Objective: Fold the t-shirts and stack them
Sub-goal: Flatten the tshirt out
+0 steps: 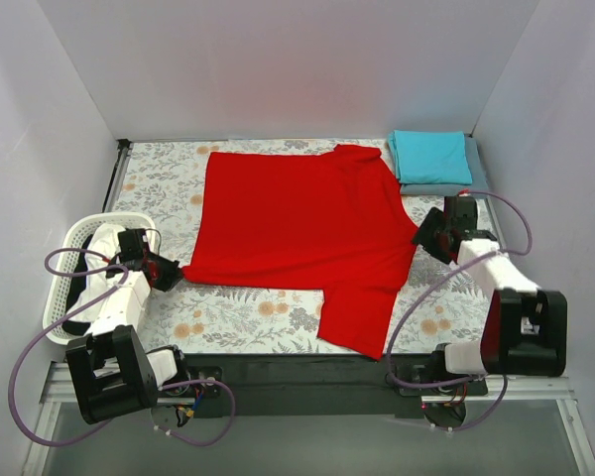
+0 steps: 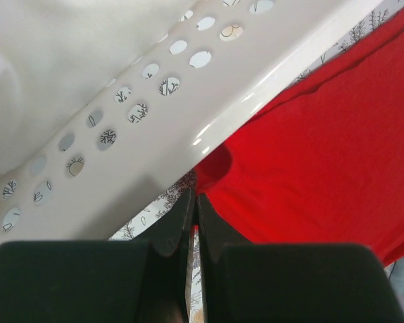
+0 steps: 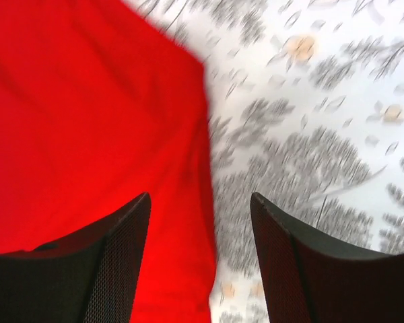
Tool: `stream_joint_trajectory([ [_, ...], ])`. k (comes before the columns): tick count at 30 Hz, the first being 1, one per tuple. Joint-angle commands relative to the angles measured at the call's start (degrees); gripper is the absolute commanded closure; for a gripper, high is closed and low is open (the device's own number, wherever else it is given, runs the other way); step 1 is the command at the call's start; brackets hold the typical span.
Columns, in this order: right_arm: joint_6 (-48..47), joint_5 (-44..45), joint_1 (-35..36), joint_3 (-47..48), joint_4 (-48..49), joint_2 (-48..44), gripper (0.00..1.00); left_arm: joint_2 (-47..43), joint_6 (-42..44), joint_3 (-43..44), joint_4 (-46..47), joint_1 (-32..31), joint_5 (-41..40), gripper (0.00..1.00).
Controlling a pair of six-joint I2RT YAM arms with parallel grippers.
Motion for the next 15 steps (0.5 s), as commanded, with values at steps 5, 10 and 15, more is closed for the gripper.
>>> stream_joint_trajectory([
  [5, 1.94, -2.30, 12.36, -12.81, -10.47, -24.59, 0.35, 0.12, -0.32, -2.09, 2.93, 0.31, 0.26, 1.00],
  [10, 11.42, 2.61, 28.79, -15.63, -20.13, -31.46, 0.36, -0.23, -0.85, -2.62, 4.51, 0.22, 1.48, 1.00],
  [15, 20.57, 4.99, 43.27, -17.30, -24.71, -31.30, 0.38, -0.23, -0.06, -2.10, 4.87, -0.04, 1.84, 1.00],
])
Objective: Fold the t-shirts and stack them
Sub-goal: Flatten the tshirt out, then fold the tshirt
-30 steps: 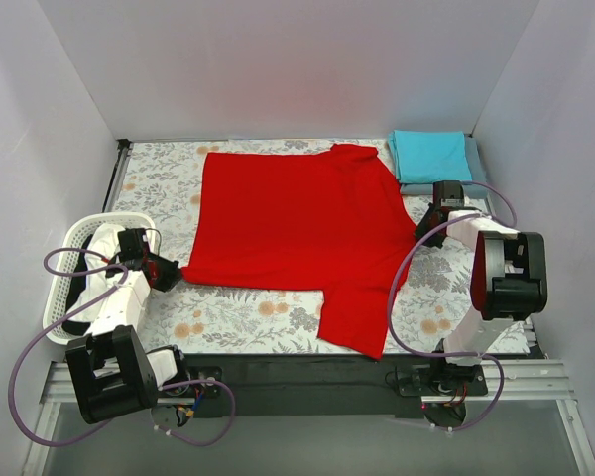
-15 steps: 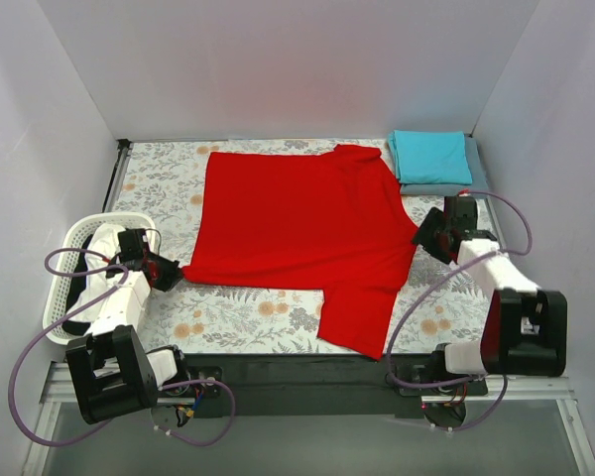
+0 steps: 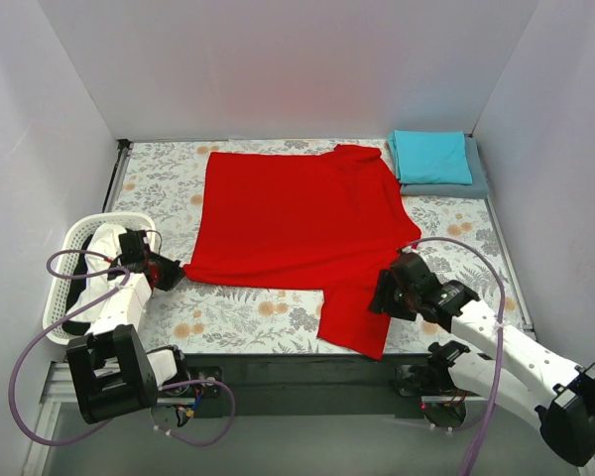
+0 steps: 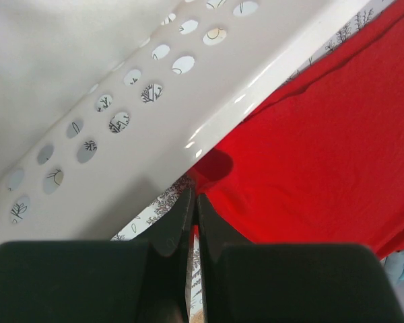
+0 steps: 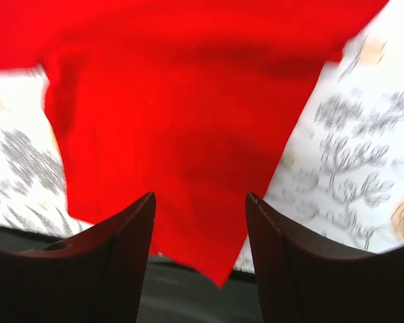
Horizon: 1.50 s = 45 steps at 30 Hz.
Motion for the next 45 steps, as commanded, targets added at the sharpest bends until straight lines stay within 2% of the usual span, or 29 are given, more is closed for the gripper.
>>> stream_joint_trajectory([
  [1, 10.50, 4.25, 10.01, -1.17, -6.84, 1.68, 0.39, -0.38, 0.72, -0.17, 0.76, -0.02, 0.29, 1.00],
  [4, 16.57, 5.67, 18.44, -1.09, -9.13, 5.20, 0.39, -0.82, 1.25, 0.09, 0.67, 0.07, 0.64, 1.00],
  [7, 19.65, 6.63, 22.07, -0.30, -11.32, 7.40, 0.39, -1.00, 1.52, -0.08, 0.67, -0.02, 0.64, 1.00],
  [11, 21.59, 10.14, 22.26, 1.29, -16.68, 5.49, 0.39, -1.26, 1.96, -0.43, 0.76, 0.07, 0.99, 1.00],
  [14, 22.30, 9.45, 22.26, 0.85, -16.78, 3.63, 0.40, -1.44, 1.69, -0.43, 0.93, -0.02, 0.99, 1.00],
  [16, 22.38, 7.87, 22.26, 0.23, -16.60, 5.55, 0.40, -1.35, 1.61, -0.61, 1.19, -0.02, 1.25, 1.00],
  [20, 21.59, 5.58, 22.34, -0.03, -13.09, 8.73, 0.43, -0.91, 1.61, -0.87, 1.55, -0.02, 1.78, 1.00],
  [22, 21.77, 5.05, 22.34, -0.38, -11.86, 8.99, 0.46, -1.09, 1.69, -0.87, 1.55, -0.02, 1.61, 1.00],
  [28, 22.12, 3.82, 22.34, -2.23, -9.67, 9.87, 0.47, -1.00, 1.52, -1.05, 1.55, -0.02, 1.52, 1.00],
  [34, 23.44, 1.19, 22.43, -6.18, -4.13, 10.40, 0.52, -1.18, 1.61, -0.96, 1.55, -0.02, 1.43, 1.00],
  [38, 25.19, 1.01, 22.43, -9.17, -1.41, 8.65, 0.62, -0.91, 1.52, -1.05, 1.55, -0.02, 1.43, 1.00],
  [41, 25.99, 2.23, 22.34, -9.79, -1.40, 6.63, 0.81, -1.09, 1.69, -0.96, 1.46, -0.02, 1.43, 1.00],
  [45, 26.52, 5.48, 22.26, -8.39, -5.69, 1.53, 0.96, -1.26, 1.69, -1.05, 1.46, -0.02, 1.52, 1.00],
])
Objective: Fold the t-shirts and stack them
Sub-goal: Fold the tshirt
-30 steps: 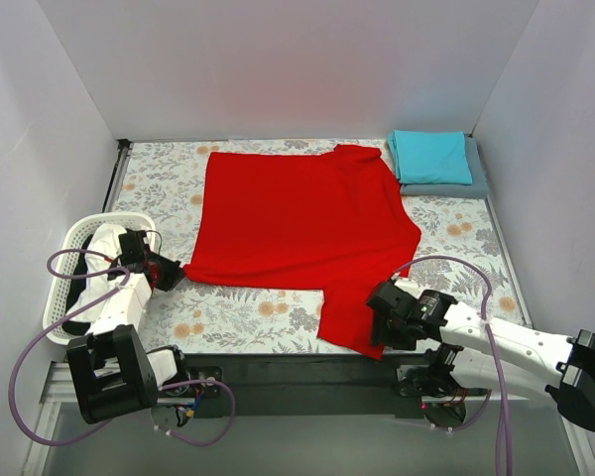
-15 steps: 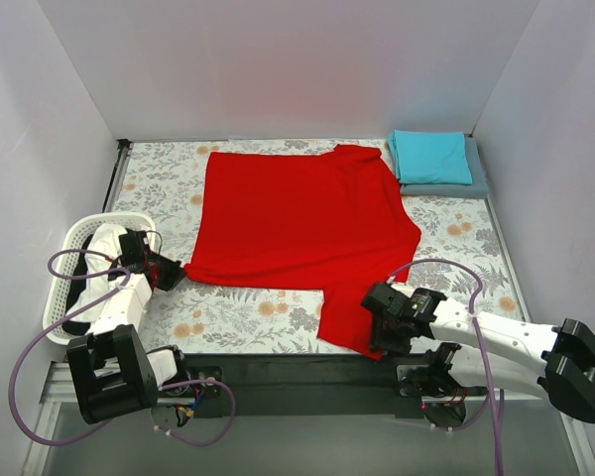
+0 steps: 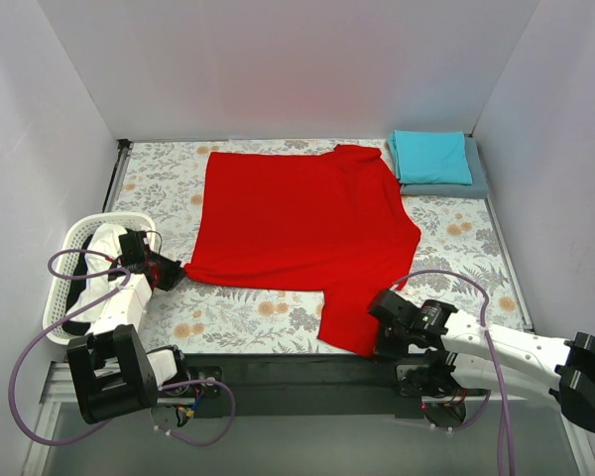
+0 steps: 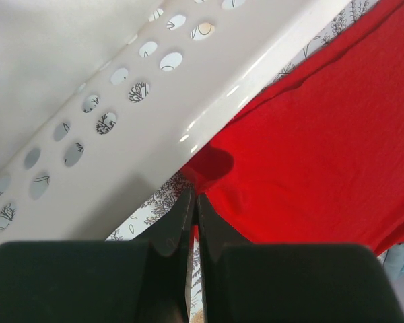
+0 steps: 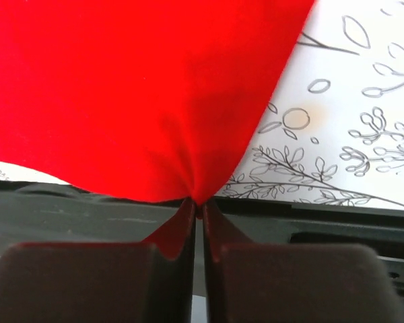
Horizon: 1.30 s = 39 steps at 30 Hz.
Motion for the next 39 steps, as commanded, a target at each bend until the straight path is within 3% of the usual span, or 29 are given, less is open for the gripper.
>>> stream_joint_trajectory([
  [1, 2.43, 8.31, -0.19, 0.40, -1.48, -4.72, 0.99, -1.22, 0.62, -0.46, 0.24, -0.02, 0.14, 1.00],
  [9, 2.51, 11.92, -0.28, 7.71, -17.65, -16.76, 0.99, -1.92, 0.45, -0.99, 0.32, -0.55, 1.37, 1.00],
  [16, 1.37, 5.86, -0.10, 9.10, -19.06, -20.48, 0.99, -4.03, -2.01, -3.36, 0.24, -4.06, -0.03, 1.00],
  [23, 0.76, 8.49, -0.19, 17.54, -25.48, -22.41, 0.99, -3.33, -3.42, -3.80, -0.38, -6.17, -2.32, 1.00],
  [29, 0.06, 8.66, -0.10, 17.90, -26.28, -23.64, 0.99, -3.86, -3.77, -1.78, -2.92, -7.23, -4.95, 1.00],
  [34, -2.31, 14.63, -0.19, 22.01, -24.70, -19.26, 0.99, -2.20, -3.68, 1.73, -3.98, -7.23, -5.31, 1.00],
  [39, -11.78, 25.62, -0.28, 30.37, -22.07, -5.82, 0.99, -0.08, -3.51, 6.30, -5.39, -7.32, -4.26, 1.00],
])
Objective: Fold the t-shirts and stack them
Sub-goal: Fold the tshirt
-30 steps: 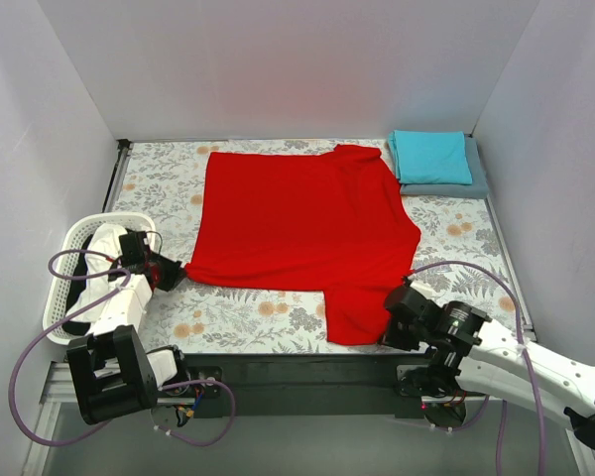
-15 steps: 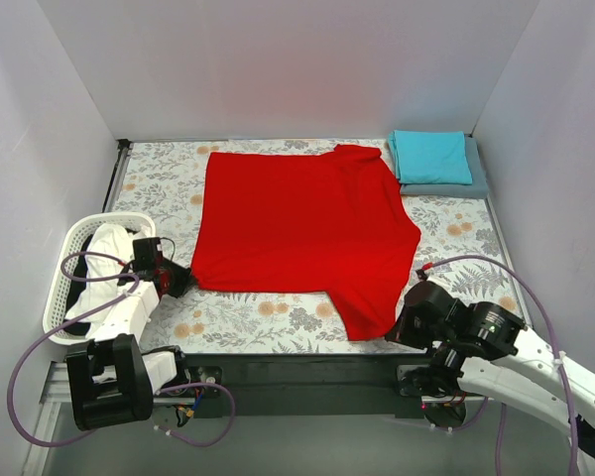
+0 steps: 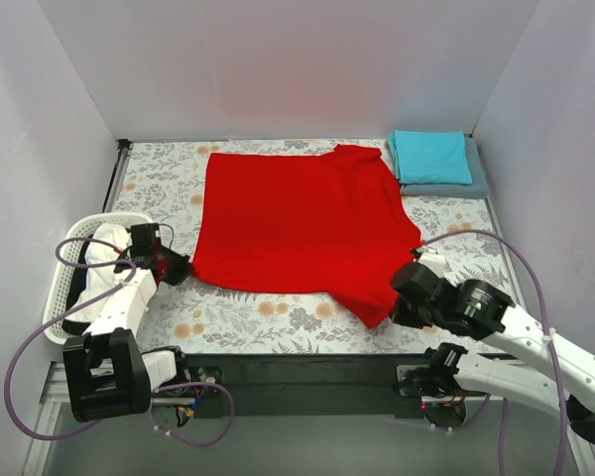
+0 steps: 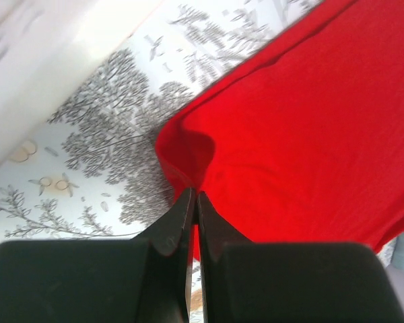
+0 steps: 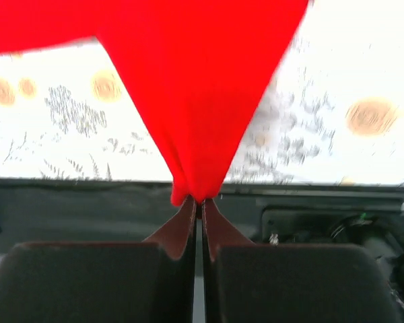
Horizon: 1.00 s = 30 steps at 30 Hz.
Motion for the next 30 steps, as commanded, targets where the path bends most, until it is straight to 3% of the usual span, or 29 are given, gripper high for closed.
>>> stream_joint_trajectory([
  [1, -7.85, 10.24, -0.30, 7.64, 3.05, 8.79, 0.99, 0.36, 0.08, 3.75, -1.21, -0.19, -0.02, 1.00],
  [6, -16.37, 11.05, -3.71, 13.54, 10.15, 17.95, 0.99, 0.89, 1.30, 5.86, -3.41, -0.19, 0.61, 0.97],
  [10, -27.25, 3.41, -16.25, 12.76, 18.07, 19.89, 0.99, 2.55, 1.31, 6.83, -3.15, -0.19, 0.52, 0.95],
  [14, -33.33, -3.72, -24.11, 13.19, 23.17, 24.00, 0.99, 6.07, 1.04, 9.63, -2.45, -0.19, 0.60, 0.98],
  [22, -37.48, -8.64, -31.75, 15.92, 30.47, 32.36, 0.99, 14.33, 0.43, 14.65, -0.34, -0.28, 2.27, 1.00],
  [30, -38.36, -10.41, -34.84, 21.01, 33.37, 40.10, 0.99, 21.53, -0.71, 19.30, 0.63, -0.45, 1.84, 1.00],
])
